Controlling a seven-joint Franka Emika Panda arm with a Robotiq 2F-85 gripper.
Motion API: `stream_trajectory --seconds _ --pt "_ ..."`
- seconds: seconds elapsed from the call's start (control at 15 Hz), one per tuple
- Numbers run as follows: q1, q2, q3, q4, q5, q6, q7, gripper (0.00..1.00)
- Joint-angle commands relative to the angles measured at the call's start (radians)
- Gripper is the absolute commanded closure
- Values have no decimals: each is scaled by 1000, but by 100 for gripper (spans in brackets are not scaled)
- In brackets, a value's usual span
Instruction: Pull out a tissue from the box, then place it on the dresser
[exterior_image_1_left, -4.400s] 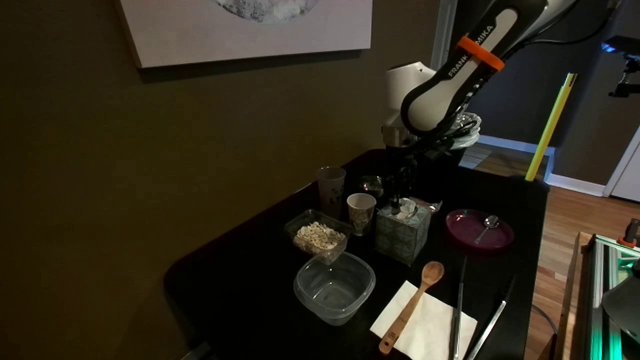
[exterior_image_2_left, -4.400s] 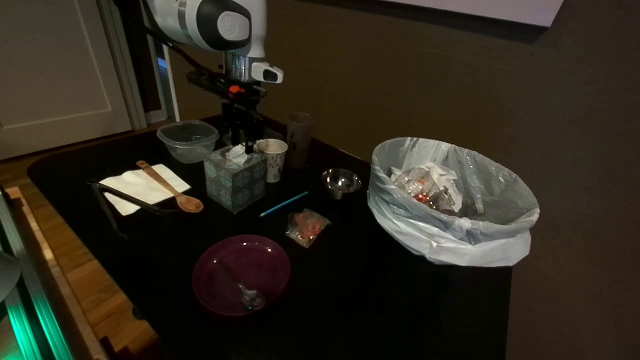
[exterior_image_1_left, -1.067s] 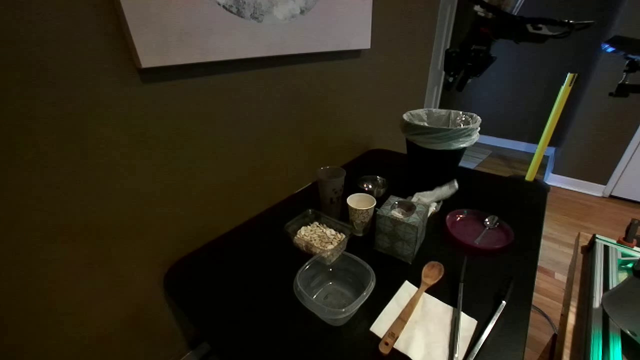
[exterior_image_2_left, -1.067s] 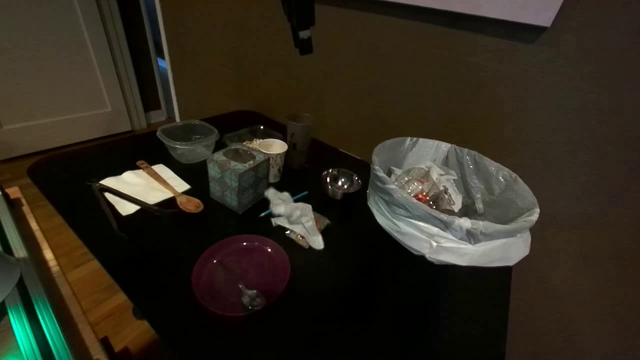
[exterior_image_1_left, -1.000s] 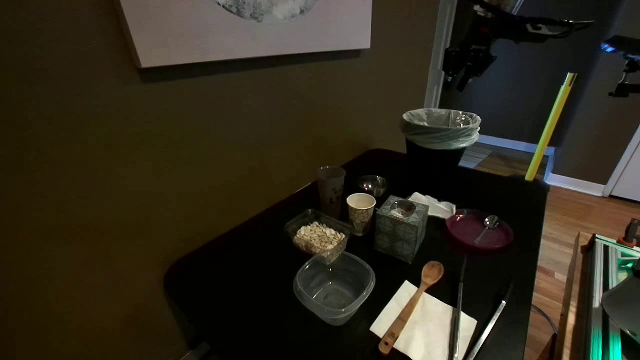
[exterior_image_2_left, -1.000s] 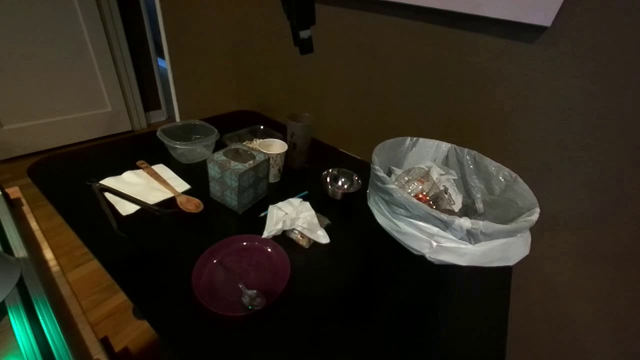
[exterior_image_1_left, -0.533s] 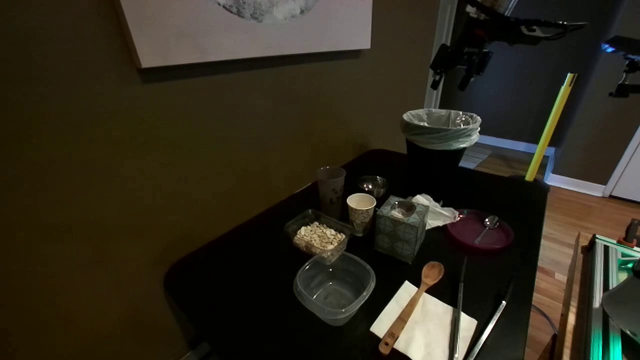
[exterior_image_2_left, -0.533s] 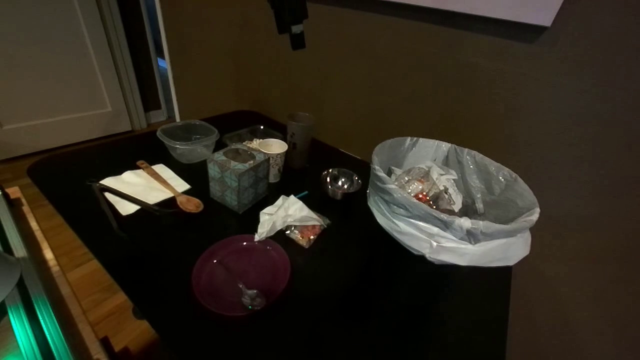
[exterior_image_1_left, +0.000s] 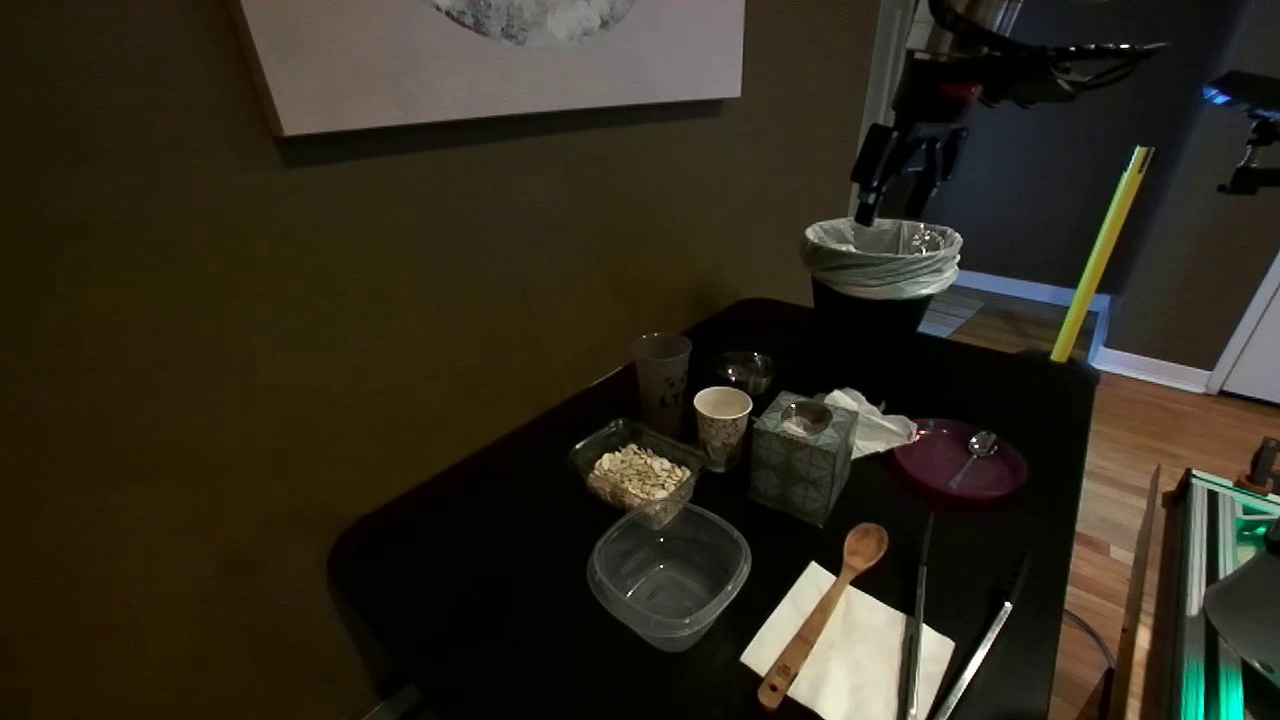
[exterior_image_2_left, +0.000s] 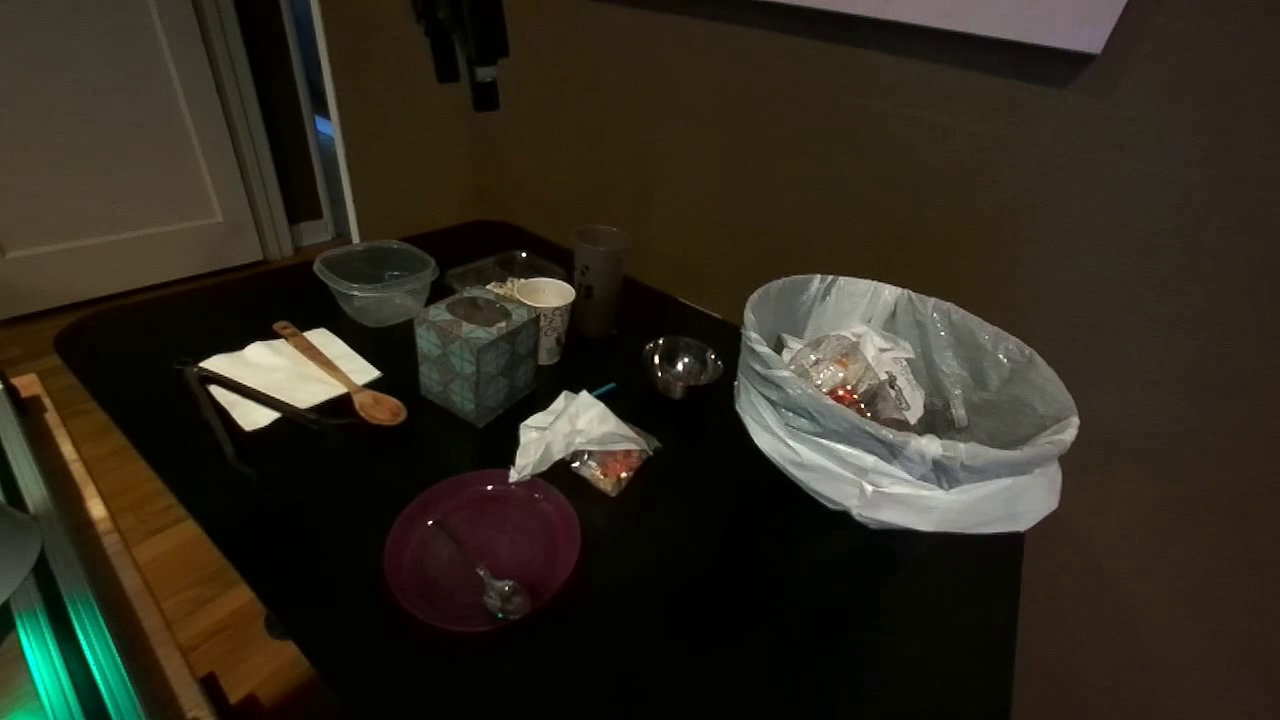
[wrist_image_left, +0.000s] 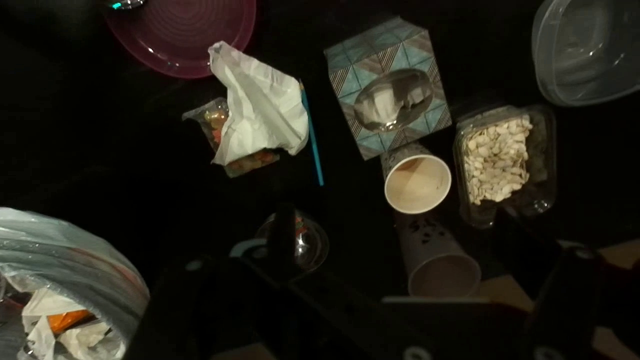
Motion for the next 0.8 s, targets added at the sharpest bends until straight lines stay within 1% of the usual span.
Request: stream_trajectory --seconds 0.0,0.2,0.27,0.73 --pt "16 -35 22 -26 -3 -78 -33 0" --pt "26 -32 32 -30 -4 -102 -51 0" --pt "17 -9 30 -7 0 -82 -32 0" --pt "16 -8 32 -5 -1 -83 -33 0"
